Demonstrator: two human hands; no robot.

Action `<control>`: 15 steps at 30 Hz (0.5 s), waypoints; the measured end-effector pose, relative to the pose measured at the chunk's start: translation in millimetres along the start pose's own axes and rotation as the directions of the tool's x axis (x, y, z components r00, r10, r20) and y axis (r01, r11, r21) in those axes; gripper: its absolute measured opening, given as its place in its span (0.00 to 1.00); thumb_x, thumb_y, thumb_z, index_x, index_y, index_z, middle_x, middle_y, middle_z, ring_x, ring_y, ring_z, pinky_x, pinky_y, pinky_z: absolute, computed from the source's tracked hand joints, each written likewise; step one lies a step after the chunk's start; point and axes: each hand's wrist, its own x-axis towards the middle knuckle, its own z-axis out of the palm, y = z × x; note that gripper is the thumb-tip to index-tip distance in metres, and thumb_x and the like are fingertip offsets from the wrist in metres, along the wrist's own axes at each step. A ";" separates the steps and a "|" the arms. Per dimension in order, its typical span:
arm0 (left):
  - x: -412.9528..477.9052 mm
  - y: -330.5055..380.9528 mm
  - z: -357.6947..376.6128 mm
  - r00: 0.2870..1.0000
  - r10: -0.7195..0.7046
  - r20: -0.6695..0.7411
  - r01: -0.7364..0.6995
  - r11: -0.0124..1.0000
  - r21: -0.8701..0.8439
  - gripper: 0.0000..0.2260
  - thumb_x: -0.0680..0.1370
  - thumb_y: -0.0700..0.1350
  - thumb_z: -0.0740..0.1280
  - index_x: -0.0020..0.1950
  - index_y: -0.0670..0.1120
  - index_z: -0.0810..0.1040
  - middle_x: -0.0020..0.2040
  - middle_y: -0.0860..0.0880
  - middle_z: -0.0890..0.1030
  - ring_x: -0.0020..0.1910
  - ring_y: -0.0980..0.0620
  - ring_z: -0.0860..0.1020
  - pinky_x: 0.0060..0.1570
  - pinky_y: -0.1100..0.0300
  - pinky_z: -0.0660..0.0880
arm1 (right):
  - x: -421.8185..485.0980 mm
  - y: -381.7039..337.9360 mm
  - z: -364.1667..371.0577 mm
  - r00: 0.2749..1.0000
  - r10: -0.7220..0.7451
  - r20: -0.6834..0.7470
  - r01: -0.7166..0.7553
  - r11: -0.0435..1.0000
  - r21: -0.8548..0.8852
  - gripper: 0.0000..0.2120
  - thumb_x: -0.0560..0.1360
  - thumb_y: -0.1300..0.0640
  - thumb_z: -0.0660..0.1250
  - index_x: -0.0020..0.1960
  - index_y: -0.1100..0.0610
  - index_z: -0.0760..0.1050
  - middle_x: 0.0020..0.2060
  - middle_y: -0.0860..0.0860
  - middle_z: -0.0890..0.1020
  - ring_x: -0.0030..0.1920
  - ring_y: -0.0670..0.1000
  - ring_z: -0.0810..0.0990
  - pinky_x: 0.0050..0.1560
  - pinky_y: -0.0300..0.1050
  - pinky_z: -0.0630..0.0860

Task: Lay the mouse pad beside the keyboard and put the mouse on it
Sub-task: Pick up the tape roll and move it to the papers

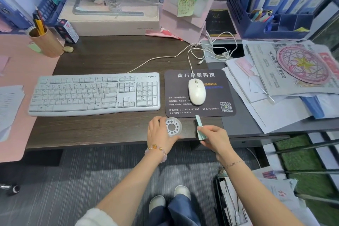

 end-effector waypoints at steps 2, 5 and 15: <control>-2.1 -3.5 -6.1 1.000 -0.009 0.002 0.009 0.999 -0.031 0.31 0.66 0.54 0.73 0.64 0.45 0.68 0.62 0.46 0.69 0.65 0.47 0.65 0.63 0.59 0.61 | 3.1 -0.7 0.1 1.000 -0.008 0.005 0.008 1.000 -0.009 0.07 0.72 0.57 0.71 0.47 0.59 0.79 0.41 0.53 0.80 0.41 0.49 0.77 0.37 0.37 0.79; -3.0 -8.3 -28.5 0.996 -0.079 -0.051 0.070 0.986 -0.154 0.31 0.65 0.53 0.74 0.64 0.46 0.68 0.60 0.46 0.69 0.63 0.48 0.65 0.60 0.62 0.61 | 5.9 -6.9 3.6 0.999 -0.045 0.011 0.045 0.999 -0.025 0.10 0.72 0.57 0.71 0.50 0.61 0.79 0.42 0.52 0.80 0.42 0.49 0.77 0.36 0.37 0.78; 0.1 -44.8 -109.1 0.942 -0.263 -0.207 0.184 0.923 -0.337 0.32 0.68 0.45 0.73 0.69 0.44 0.66 0.65 0.43 0.68 0.66 0.46 0.64 0.61 0.62 0.60 | 4.1 -48.7 50.5 0.961 -0.230 0.150 0.254 0.954 -0.161 0.04 0.69 0.58 0.72 0.44 0.56 0.81 0.38 0.49 0.82 0.40 0.49 0.77 0.48 0.48 0.78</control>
